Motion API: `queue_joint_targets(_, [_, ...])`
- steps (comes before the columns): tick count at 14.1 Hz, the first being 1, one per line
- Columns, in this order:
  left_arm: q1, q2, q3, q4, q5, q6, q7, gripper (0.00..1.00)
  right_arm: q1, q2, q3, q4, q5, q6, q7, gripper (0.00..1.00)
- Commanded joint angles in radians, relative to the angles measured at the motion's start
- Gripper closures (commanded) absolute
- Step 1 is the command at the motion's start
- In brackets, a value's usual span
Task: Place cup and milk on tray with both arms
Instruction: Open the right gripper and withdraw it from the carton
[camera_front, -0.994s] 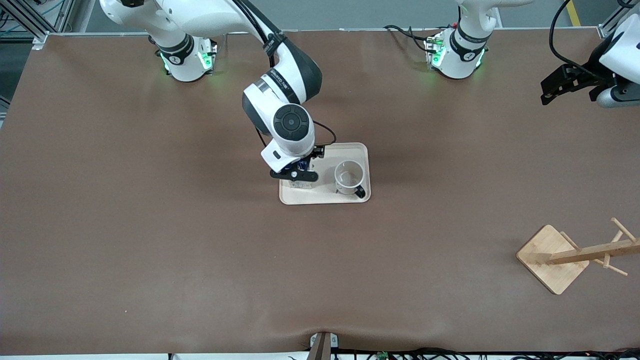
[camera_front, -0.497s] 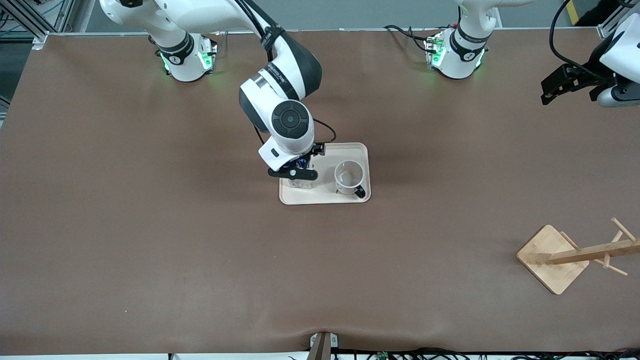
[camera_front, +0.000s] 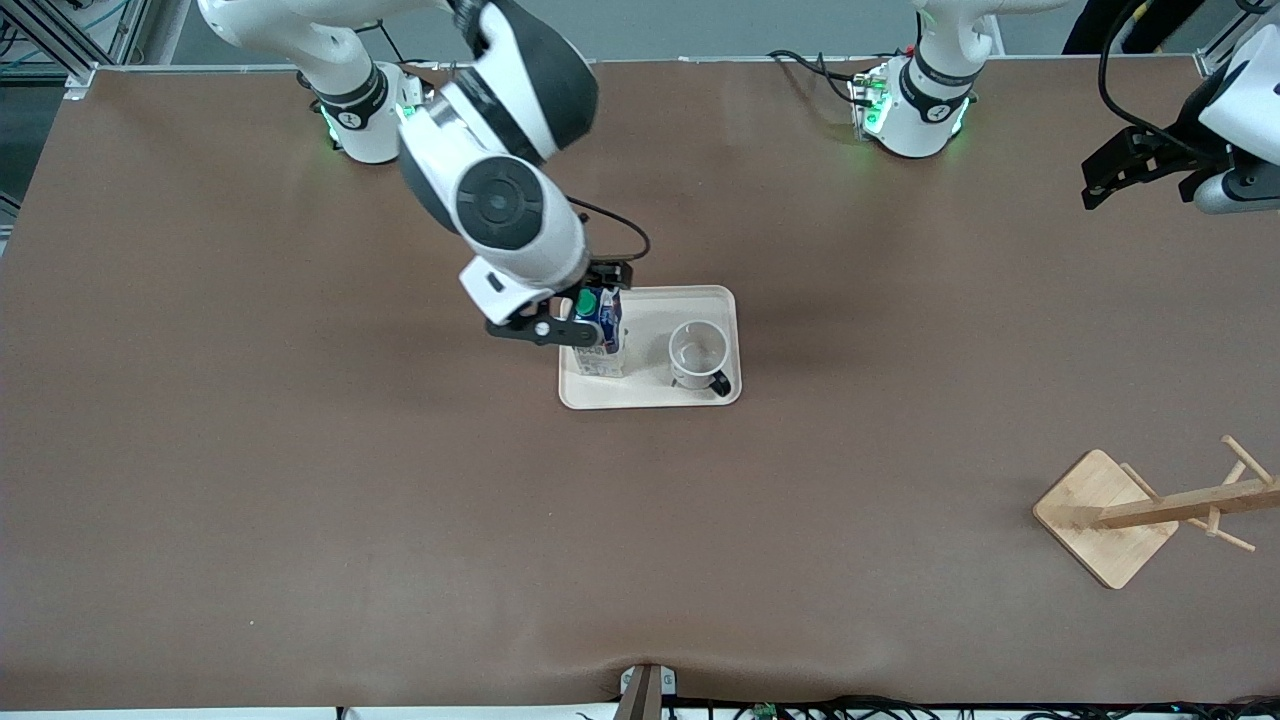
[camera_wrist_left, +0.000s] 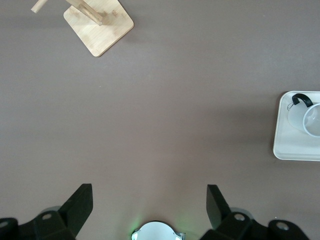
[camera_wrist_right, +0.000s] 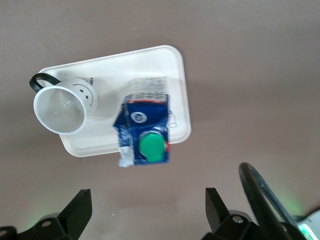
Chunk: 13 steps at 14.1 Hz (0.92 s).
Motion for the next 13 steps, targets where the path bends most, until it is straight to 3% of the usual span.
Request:
queue_joint_targets(1, [-0.002,0.001,-0.002,0.014,-0.006,-0.008,-0.022,0.00,-0.041,-0.080,-0.029,0.004,-0.010,-0.108,-0.028,0.00])
queue_joint_targets(5, [-0.005,-0.002,-0.004,0.011,-0.006,-0.002,-0.025,0.00,-0.177,-0.111,-0.053,0.148,-0.018,-0.339,-0.035,0.00])
queue_joint_targets(7, [-0.005,-0.005,-0.005,0.008,-0.006,0.000,-0.025,0.00,-0.210,-0.181,-0.050,0.144,-0.106,-0.340,-0.040,0.00])
queue_joint_targets(9, [-0.004,-0.008,-0.016,0.007,-0.006,0.001,-0.025,0.00,-0.220,-0.229,-0.049,0.118,-0.217,-0.340,-0.098,0.00])
queue_joint_targets(13, [-0.004,-0.020,-0.016,-0.003,-0.006,0.001,-0.026,0.00,-0.401,-0.393,-0.050,-0.084,-0.227,-0.281,-0.365,0.00])
